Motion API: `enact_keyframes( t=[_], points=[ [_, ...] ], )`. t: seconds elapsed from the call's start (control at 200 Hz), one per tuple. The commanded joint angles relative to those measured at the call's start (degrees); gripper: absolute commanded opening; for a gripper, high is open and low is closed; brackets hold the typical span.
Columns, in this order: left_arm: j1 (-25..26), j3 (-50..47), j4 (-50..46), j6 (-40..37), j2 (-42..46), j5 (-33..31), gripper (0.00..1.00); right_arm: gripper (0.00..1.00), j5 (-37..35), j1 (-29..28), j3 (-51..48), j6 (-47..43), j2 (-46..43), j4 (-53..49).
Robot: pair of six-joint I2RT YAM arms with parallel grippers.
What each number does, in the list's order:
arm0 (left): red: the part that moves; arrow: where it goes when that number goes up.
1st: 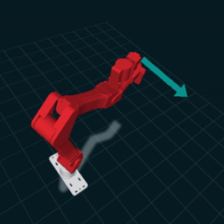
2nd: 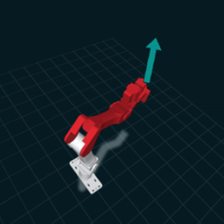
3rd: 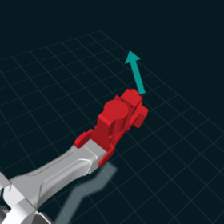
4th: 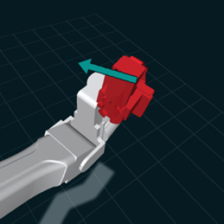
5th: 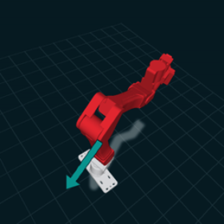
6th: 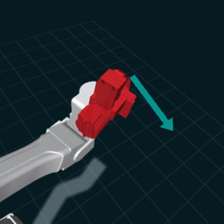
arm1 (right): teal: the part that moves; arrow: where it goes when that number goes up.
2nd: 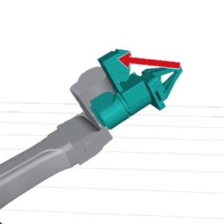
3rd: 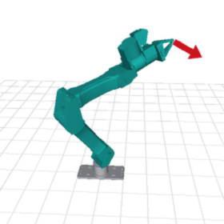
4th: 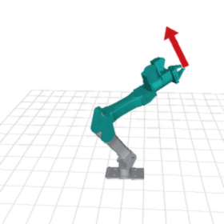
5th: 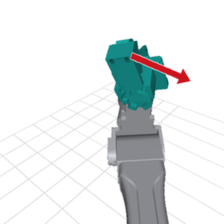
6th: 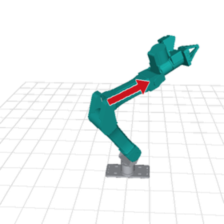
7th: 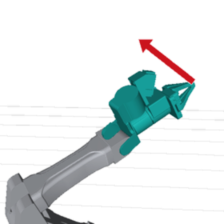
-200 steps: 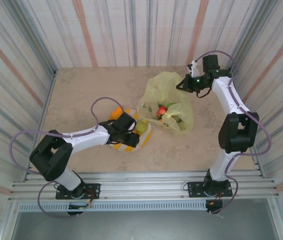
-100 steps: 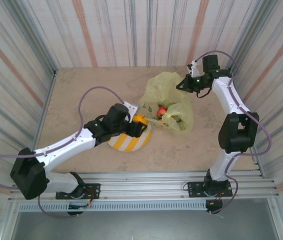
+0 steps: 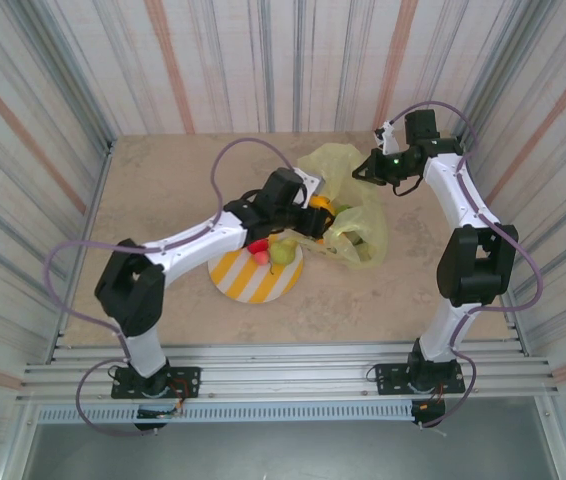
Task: Place the fruits into the plastic bag
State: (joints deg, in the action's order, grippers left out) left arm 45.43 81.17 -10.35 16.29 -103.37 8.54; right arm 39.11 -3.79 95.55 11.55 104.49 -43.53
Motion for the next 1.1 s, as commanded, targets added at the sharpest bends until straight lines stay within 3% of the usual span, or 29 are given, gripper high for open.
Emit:
enact_keyframes(
  t=[0.0,0.581,1.092],
  points=[
    [1.6,3.8,0.4,-0.6,-3.4,2.8,0.75,0.0,1.1,-0.4,0.0,-0.2,-0.2,-0.8],
    [6.1,13.5,-1.7,-1.8,-18.1,7.7,0.8,0.0,1.1,-0.7,-0.8,-0.2,0.1,-0.6],
    [6.2,14.3,-4.5,-3.6,-17.2,6.7,0.88,0.0,0.9,-0.7,-1.0,-0.4,0.1,-0.6]
  ],
)
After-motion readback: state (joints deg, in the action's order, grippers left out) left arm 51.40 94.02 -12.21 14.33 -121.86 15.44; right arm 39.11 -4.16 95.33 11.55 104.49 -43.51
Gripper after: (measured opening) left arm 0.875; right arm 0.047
